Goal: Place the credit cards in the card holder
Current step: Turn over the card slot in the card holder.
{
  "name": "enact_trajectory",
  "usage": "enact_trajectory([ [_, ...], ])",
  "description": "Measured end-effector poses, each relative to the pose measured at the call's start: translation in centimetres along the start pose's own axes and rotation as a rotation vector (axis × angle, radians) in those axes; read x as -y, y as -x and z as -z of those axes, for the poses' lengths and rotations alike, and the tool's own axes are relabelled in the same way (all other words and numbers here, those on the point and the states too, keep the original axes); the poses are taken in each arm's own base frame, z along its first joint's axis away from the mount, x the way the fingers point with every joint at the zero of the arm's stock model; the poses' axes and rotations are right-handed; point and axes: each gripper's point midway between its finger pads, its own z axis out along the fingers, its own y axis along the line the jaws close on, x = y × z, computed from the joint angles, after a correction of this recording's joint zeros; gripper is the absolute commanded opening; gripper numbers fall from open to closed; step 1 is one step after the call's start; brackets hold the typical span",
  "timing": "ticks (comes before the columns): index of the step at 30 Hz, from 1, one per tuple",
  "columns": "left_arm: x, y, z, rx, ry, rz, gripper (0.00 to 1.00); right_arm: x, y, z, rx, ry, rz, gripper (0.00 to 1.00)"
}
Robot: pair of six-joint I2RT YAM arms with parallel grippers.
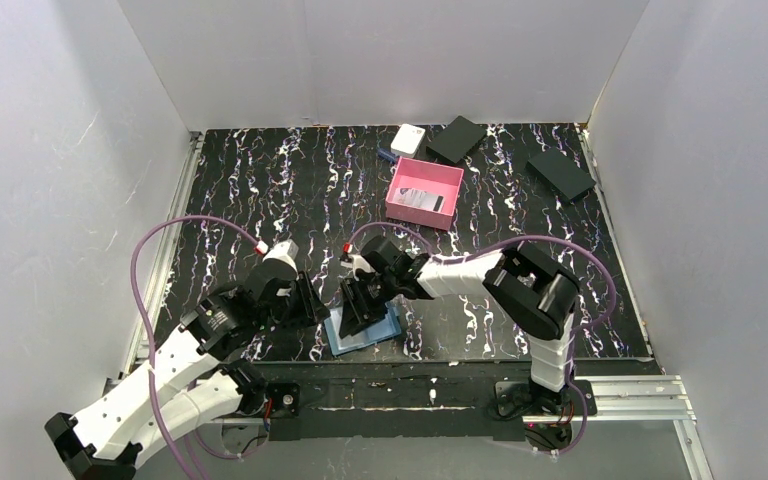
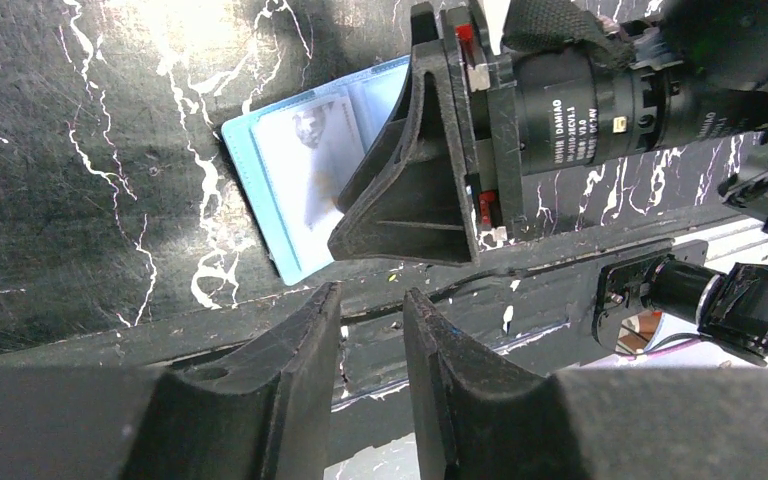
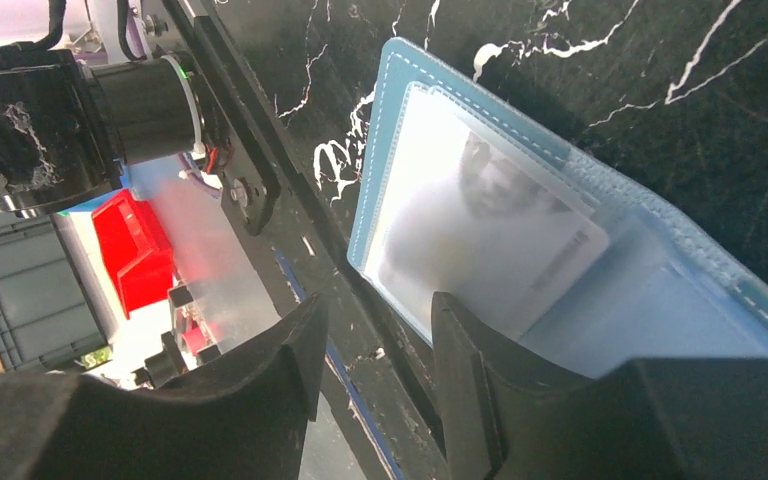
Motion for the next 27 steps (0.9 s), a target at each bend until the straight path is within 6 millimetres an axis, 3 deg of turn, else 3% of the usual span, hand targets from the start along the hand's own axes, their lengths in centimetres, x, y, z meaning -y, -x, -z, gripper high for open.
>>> enact_trajectory([
  [9, 0.9, -0.2, -1.5, -0.038, -0.002, 0.012, 0.30, -0.4, 0.5, 2.3, 0.022, -0.041, 0.039, 0.54],
  [14, 1.4, -0.3, -2.2, -0.053, -0.020, 0.018, 0.32, -0.2, 1.8, 4.4, 0.068, -0.061, 0.049, 0.54],
  [20, 1.8, -0.5, -2.2, -0.061, -0.036, 0.027, 0.39, 1.6, 4.0, 6.5, 0.118, -0.121, 0.030, 0.57],
  [22, 1.8, -0.5, -2.2, -0.063, -0.040, 0.032, 0.43, 2.6, 5.7, 8.1, 0.164, -0.158, 0.004, 0.62],
  [24, 1.9, -0.6, -2.3, -0.064, -0.045, 0.036, 0.46, 3.6, 7.7, 9.9, 0.223, -0.197, -0.017, 0.74],
  [27, 2.0, -0.9, -2.3, -0.079, -0.056, 0.044, 0.49, 4.7, 12.3, 13.8, 0.358, -0.272, -0.033, 0.88],
])
